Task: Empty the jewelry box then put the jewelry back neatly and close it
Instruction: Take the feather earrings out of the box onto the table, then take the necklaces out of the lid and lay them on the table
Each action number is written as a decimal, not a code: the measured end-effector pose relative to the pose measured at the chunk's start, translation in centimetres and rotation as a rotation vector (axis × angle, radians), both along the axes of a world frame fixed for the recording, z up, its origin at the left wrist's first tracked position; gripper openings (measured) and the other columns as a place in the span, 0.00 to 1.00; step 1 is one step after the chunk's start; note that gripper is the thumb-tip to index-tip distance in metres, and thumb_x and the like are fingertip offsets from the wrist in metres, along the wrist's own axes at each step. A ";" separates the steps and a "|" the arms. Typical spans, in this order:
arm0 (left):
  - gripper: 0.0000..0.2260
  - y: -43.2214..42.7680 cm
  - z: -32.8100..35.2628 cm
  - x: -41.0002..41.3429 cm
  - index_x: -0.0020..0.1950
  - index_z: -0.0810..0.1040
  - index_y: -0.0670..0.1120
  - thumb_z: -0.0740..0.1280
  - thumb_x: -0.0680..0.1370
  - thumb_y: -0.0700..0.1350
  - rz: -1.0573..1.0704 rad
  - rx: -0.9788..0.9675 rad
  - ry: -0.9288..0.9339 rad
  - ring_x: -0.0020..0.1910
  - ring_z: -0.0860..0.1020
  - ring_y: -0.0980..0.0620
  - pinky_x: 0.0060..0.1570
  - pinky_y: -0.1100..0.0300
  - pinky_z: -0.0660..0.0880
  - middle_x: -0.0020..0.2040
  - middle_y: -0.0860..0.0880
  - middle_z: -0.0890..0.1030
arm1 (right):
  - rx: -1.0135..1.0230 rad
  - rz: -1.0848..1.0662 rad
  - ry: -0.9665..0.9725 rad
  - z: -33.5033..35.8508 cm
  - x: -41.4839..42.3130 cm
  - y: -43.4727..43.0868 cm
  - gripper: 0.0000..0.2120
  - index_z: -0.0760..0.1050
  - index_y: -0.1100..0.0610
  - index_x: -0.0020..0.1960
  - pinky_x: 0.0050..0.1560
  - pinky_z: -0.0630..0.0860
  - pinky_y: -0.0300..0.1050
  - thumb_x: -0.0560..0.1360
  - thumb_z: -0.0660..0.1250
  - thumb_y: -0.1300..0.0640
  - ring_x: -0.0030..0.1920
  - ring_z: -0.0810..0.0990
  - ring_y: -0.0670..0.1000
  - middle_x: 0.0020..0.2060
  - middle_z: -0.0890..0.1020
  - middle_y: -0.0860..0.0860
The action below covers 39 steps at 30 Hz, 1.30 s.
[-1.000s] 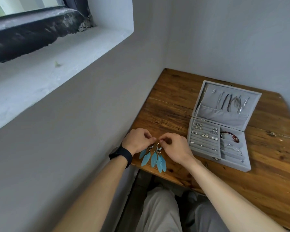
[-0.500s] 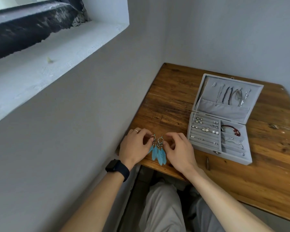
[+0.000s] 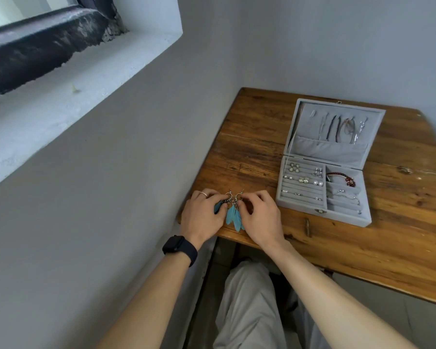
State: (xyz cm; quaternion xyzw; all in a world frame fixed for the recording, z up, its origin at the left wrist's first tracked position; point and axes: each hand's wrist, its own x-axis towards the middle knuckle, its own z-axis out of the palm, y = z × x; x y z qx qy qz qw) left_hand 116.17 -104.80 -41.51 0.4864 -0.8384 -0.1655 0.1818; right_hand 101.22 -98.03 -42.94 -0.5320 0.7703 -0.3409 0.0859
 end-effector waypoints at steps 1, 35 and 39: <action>0.14 0.0 0.0 0.1 0.66 0.79 0.56 0.64 0.80 0.53 -0.001 0.001 -0.005 0.60 0.72 0.54 0.56 0.57 0.74 0.62 0.55 0.78 | -0.001 0.002 -0.003 -0.1 0.0 0.1 0.12 0.80 0.53 0.60 0.50 0.75 0.39 0.79 0.66 0.50 0.52 0.77 0.47 0.52 0.77 0.48; 0.22 2.7 7.4 -12.6 0.75 0.68 0.52 0.52 0.83 0.57 -0.280 -0.302 -0.251 0.76 0.64 0.45 0.74 0.46 0.60 0.74 0.46 0.71 | -0.012 -0.062 0.221 9.5 -15.7 7.7 0.13 0.78 0.50 0.63 0.58 0.74 0.40 0.80 0.64 0.53 0.61 0.76 0.48 0.60 0.80 0.45; 0.21 0.1 8.1 -15.0 0.75 0.68 0.52 0.52 0.84 0.56 -0.296 -0.323 -0.233 0.77 0.62 0.45 0.75 0.47 0.59 0.75 0.46 0.70 | -0.001 -0.073 0.254 10.3 -18.1 5.6 0.13 0.77 0.50 0.63 0.55 0.70 0.37 0.80 0.63 0.53 0.60 0.75 0.48 0.59 0.81 0.45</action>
